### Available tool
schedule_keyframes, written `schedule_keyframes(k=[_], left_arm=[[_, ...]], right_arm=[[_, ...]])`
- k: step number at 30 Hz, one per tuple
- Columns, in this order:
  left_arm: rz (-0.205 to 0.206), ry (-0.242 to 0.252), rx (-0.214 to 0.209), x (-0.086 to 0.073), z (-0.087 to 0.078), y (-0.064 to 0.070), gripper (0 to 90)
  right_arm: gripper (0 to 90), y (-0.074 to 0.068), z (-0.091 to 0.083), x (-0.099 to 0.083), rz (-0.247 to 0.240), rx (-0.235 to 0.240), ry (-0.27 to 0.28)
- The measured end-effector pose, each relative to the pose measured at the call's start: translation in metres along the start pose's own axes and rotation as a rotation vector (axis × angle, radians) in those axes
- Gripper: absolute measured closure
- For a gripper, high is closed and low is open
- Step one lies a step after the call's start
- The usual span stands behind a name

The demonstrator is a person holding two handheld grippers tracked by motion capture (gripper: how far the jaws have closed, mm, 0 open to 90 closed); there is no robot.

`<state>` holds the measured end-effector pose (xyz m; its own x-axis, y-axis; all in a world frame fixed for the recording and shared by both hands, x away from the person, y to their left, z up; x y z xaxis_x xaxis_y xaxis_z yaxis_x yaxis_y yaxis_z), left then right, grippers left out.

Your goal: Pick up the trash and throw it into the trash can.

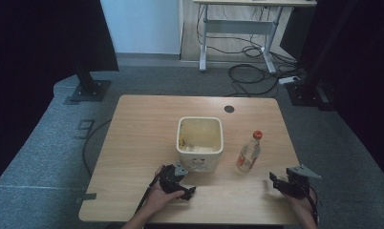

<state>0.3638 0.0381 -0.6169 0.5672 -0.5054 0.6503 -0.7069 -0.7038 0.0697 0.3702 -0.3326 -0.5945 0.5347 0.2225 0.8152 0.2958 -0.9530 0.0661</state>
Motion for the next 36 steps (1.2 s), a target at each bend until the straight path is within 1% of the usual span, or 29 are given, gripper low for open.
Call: schedule_keyframes(k=[2, 4, 5, 6, 11, 15, 19, 20, 24, 28, 32, 36], left_arm=[[0.0, 0.0, 0.0, 0.0, 0.0, 0.0, 0.0], [-0.003, -0.001, 0.004, 0.0, 0.0, 0.0, 0.0], [-0.003, -0.001, 0.004, 0.0, 0.0, 0.0, 0.0], [-0.005, -0.001, 0.005, 0.0, 0.0, 0.0, 0.0], [-0.007, -0.001, 0.008, 0.0, 0.0, 0.0, 0.0], [-0.008, -0.001, 0.009, 0.0, 0.0, 0.0, 0.0], [-0.01, -0.001, 0.01, 0.0, 0.0, 0.001, 0.0], [-0.01, -0.001, 0.01, 0.0, 0.0, 0.001, 0.0], [-0.011, 0.0, 0.01, 0.001, 0.001, 0.001, 0.0], [-0.01, -0.001, 0.009, 0.001, 0.001, 0.001, 0.0], [-0.009, 0.001, 0.009, 0.001, 0.001, 0.001, 0.0], [-0.008, 0.0, 0.009, 0.001, 0.001, 0.001, 0.0]], right_arm=[[24.8, -0.001, 0.0, 0.001, -0.003, 0.001, 0.002], [24.8, -0.005, 0.001, 0.002, -0.01, 0.014, 0.002], [24.8, -0.005, 0.001, 0.002, -0.01, 0.014, 0.002], [24.8, -0.008, 0.0, 0.003, -0.021, 0.019, 0.005], [24.8, -0.014, -0.001, 0.006, -0.044, 0.027, 0.01], [24.8, -0.015, -0.003, 0.009, -0.045, 0.032, 0.021], [25.9, -0.013, -0.008, 0.016, -0.029, 0.037, 0.051], [25.9, -0.013, -0.008, 0.016, -0.029, 0.037, 0.051], [26.3, -0.013, -0.016, 0.027, -0.025, 0.036, 0.083], [26.6, -0.019, -0.022, 0.041, -0.031, 0.051, 0.117], [26.8, -0.025, -0.025, 0.048, -0.039, 0.056, 0.124], [27.1, -0.029, -0.027, 0.054, -0.035, 0.06, 0.131]])
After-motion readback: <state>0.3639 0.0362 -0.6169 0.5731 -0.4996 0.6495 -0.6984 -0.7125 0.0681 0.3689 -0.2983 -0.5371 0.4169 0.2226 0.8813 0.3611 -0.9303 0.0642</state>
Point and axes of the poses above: each handheld gripper's, and its own axes: z roughly forward along the jaws, x roughly out of its top, y roughly to its right, the point moved 9 cm from there along z, roughly forward along the jaws, and after that the axes turned 6 degrees about -z, right-handed, at the moved point
